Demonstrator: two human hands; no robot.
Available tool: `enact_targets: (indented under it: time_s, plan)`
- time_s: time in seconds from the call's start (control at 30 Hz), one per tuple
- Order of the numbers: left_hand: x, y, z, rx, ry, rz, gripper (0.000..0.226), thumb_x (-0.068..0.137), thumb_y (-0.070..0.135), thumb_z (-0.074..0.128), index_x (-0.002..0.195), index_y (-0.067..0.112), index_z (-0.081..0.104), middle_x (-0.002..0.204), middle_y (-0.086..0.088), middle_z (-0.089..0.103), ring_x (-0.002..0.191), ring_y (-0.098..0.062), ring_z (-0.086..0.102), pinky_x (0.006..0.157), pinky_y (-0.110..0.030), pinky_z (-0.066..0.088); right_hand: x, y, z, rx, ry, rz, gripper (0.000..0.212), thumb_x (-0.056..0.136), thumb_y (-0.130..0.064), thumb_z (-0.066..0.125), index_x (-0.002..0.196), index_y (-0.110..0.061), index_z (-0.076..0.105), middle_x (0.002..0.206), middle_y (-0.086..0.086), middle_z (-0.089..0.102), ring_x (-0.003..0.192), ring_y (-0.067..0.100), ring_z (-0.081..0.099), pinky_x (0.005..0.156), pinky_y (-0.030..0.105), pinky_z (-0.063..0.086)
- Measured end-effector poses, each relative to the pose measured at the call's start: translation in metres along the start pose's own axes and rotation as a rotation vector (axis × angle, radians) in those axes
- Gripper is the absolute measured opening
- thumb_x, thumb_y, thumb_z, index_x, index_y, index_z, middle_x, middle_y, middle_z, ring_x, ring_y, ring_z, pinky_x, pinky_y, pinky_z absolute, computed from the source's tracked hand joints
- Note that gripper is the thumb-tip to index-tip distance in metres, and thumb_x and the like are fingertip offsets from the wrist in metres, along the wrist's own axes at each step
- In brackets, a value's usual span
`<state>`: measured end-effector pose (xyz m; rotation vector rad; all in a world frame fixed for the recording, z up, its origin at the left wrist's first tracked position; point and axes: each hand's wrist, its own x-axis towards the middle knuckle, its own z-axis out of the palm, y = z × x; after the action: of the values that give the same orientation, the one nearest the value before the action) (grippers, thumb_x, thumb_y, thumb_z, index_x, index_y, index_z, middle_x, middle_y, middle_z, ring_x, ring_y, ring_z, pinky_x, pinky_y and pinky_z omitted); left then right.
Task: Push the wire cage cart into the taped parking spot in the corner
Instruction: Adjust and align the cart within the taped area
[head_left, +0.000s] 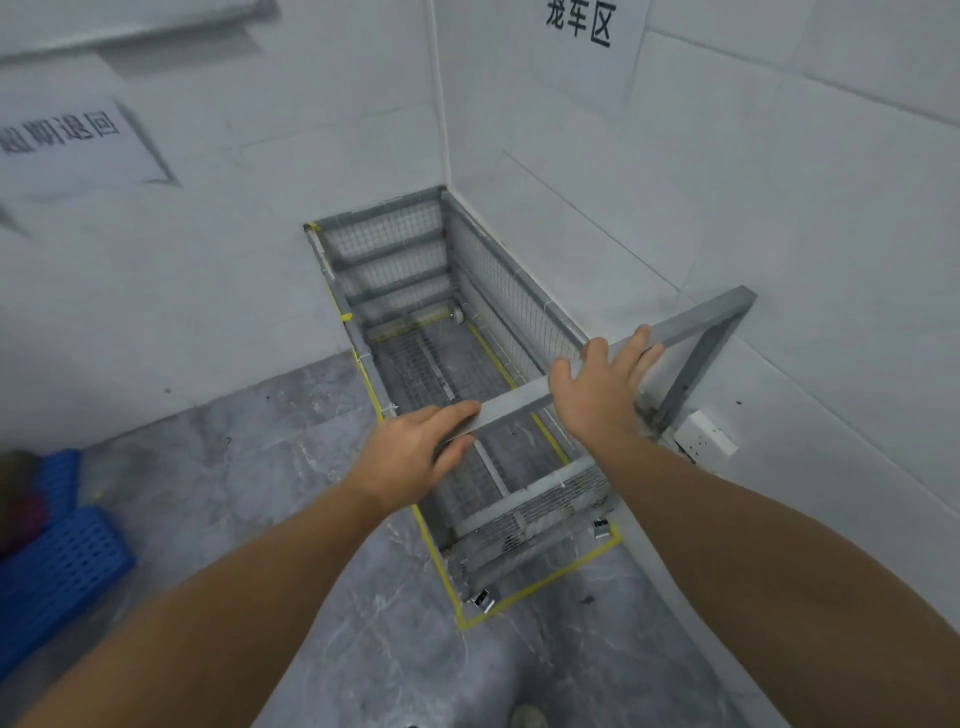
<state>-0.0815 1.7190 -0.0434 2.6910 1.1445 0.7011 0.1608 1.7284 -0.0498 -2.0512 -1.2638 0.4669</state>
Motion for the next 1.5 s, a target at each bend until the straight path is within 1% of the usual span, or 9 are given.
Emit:
enact_targets:
  time_s: [0.17, 0.33, 0.47, 0.57, 0.77, 0.97, 1.1, 1.3, 1.5]
  plan:
    - [-0.003, 0.004, -0.001, 0.054, -0.032, -0.049, 0.043, 0.096, 0.046, 0.040, 0.132, 0.025, 0.053, 0.104, -0.004, 0.071, 0.084, -0.025, 0.066, 0.066, -0.035, 0.055, 0.001, 0.003, -0.003, -0.080, -0.078, 0.014, 0.049, 0.096, -0.055, 0.036, 0.125, -0.017, 0.043, 0.158, 0.016, -0.028, 0.141, 0.037, -0.032, 0.117, 0.056, 0.012]
    - [-0.002, 0.013, -0.002, 0.093, -0.067, -0.127, 0.039, 0.097, 0.041, 0.049, 0.133, 0.025, 0.051, 0.106, -0.003, 0.070, 0.085, -0.026, 0.065, 0.067, -0.038, 0.055, -0.002, 0.003, -0.012, -0.140, -0.146, 0.019, 0.061, 0.095, -0.063, 0.029, 0.136, -0.019, 0.038, 0.158, 0.015, -0.029, 0.141, 0.038, -0.032, 0.115, 0.056, 0.017]
    - [0.005, 0.024, -0.001, 0.244, -0.147, -0.232, 0.041, 0.097, 0.048, 0.043, 0.129, 0.023, 0.049, 0.105, -0.002, 0.067, 0.084, -0.029, 0.064, 0.064, -0.039, 0.052, -0.005, 0.010, -0.023, -0.323, -0.186, -0.075, 0.067, 0.094, -0.069, 0.016, 0.143, -0.026, 0.032, 0.159, 0.023, -0.021, 0.142, 0.046, -0.025, 0.116, 0.057, 0.002]
    - [0.011, 0.033, 0.001, 0.318, -0.191, -0.295, 0.042, 0.097, 0.054, 0.036, 0.123, 0.022, 0.048, 0.102, -0.002, 0.065, 0.082, -0.029, 0.063, 0.060, -0.037, 0.048, -0.001, 0.024, -0.035, -0.554, -0.170, -0.259, 0.070, 0.092, -0.071, 0.003, 0.143, -0.031, 0.030, 0.159, 0.030, -0.003, 0.145, 0.046, -0.013, 0.116, 0.057, -0.004]
    - [0.033, 0.061, 0.014, 0.292, -0.192, -0.442, 0.044, 0.099, 0.056, 0.025, 0.121, 0.025, 0.048, 0.107, -0.001, 0.065, 0.088, -0.027, 0.063, 0.067, -0.036, 0.045, 0.039, 0.058, -0.062, -0.616, -0.196, -0.677, 0.053, 0.095, -0.061, 0.012, 0.127, -0.031, 0.042, 0.137, 0.014, 0.046, 0.140, 0.037, 0.022, 0.115, 0.058, 0.013]
    - [0.053, 0.082, 0.027, 0.310, -0.134, -0.667, 0.046, 0.098, 0.057, 0.022, 0.102, 0.025, 0.055, 0.088, 0.001, 0.063, 0.077, -0.022, 0.057, 0.066, -0.035, 0.038, 0.088, 0.086, -0.081, -0.574, -0.187, -0.862, 0.047, 0.097, -0.058, 0.022, 0.112, -0.027, 0.053, 0.103, 0.006, 0.058, 0.105, 0.030, 0.050, 0.107, 0.051, 0.028]
    - [0.060, 0.088, 0.029, 0.341, -0.109, -0.738, 0.047, 0.098, 0.056, 0.023, 0.092, 0.024, 0.056, 0.083, 0.001, 0.064, 0.072, -0.022, 0.056, 0.063, -0.035, 0.038, 0.103, 0.087, -0.082, -0.513, -0.150, -0.935, 0.053, 0.098, -0.059, 0.021, 0.097, -0.023, 0.058, 0.087, 0.001, 0.060, 0.086, 0.026, 0.053, 0.084, 0.043, 0.037]
    - [0.067, 0.084, 0.039, 0.437, -0.052, -0.803, 0.056, 0.096, 0.058, 0.016, 0.077, 0.023, 0.056, 0.066, 0.004, 0.059, 0.058, -0.021, 0.055, 0.055, -0.032, 0.040, 0.105, 0.074, -0.065, -0.540, -0.066, -0.785, 0.061, 0.100, -0.056, 0.019, 0.074, -0.021, 0.061, 0.072, -0.003, 0.064, 0.074, 0.024, 0.054, 0.075, 0.041, 0.032]
    - [0.078, 0.081, 0.048, 0.575, -0.051, -0.894, 0.055, 0.098, 0.053, 0.024, 0.071, 0.020, 0.058, 0.064, 0.001, 0.064, 0.059, -0.029, 0.061, 0.054, -0.031, 0.034, 0.120, 0.086, -0.045, -0.419, 0.267, -0.920, 0.043, 0.097, -0.036, 0.043, 0.061, -0.019, 0.058, 0.055, 0.000, 0.056, 0.054, 0.024, 0.050, 0.063, 0.037, 0.032]
